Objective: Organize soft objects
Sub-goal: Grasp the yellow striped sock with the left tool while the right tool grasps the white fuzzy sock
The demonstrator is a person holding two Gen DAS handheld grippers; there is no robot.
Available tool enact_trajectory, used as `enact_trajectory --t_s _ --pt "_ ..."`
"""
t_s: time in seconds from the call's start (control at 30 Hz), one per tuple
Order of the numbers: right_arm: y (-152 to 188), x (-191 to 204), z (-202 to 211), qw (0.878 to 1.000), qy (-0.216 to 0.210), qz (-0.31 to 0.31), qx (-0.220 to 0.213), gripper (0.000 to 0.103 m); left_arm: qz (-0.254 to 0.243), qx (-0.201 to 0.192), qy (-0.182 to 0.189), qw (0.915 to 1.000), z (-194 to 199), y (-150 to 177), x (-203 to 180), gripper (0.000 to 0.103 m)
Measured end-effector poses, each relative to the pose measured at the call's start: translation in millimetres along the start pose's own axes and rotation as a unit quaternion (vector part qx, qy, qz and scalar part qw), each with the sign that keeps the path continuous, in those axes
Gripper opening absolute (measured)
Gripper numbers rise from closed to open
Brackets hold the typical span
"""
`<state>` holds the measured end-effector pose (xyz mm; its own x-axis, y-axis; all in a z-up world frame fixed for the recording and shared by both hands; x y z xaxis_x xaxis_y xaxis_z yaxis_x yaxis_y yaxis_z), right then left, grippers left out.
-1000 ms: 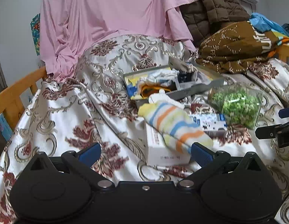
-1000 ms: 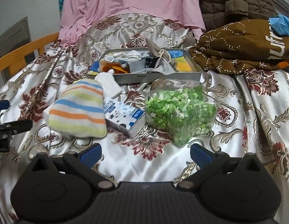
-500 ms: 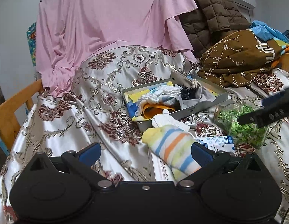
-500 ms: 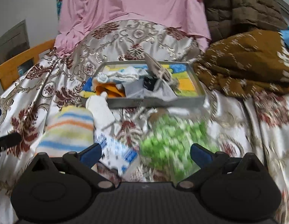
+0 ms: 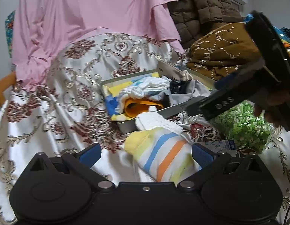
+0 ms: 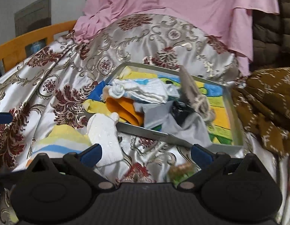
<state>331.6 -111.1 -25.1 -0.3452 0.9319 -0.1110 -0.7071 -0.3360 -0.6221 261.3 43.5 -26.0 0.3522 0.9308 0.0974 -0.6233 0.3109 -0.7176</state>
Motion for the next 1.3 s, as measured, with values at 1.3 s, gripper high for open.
enact_trajectory --t_s 1.3 --pt "-34 28 -89 0.99 -0.105 -0.024 0.087 0.1 0.002 0.01 0.085 0.9964 -53 3 8 0.068"
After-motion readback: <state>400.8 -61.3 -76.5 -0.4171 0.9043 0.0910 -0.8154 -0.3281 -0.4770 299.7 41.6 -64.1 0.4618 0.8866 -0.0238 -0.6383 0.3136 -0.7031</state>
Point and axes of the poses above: each gripper's, at about its wrist camera, not at the fingertips, and z roughly against the way its jaws point, x to its left, y to its underside, the point moved 7 cm from there along -z, roughly the way its jaws point, and after that the axes turned 11 degrees about x, right-handed, at the moved point
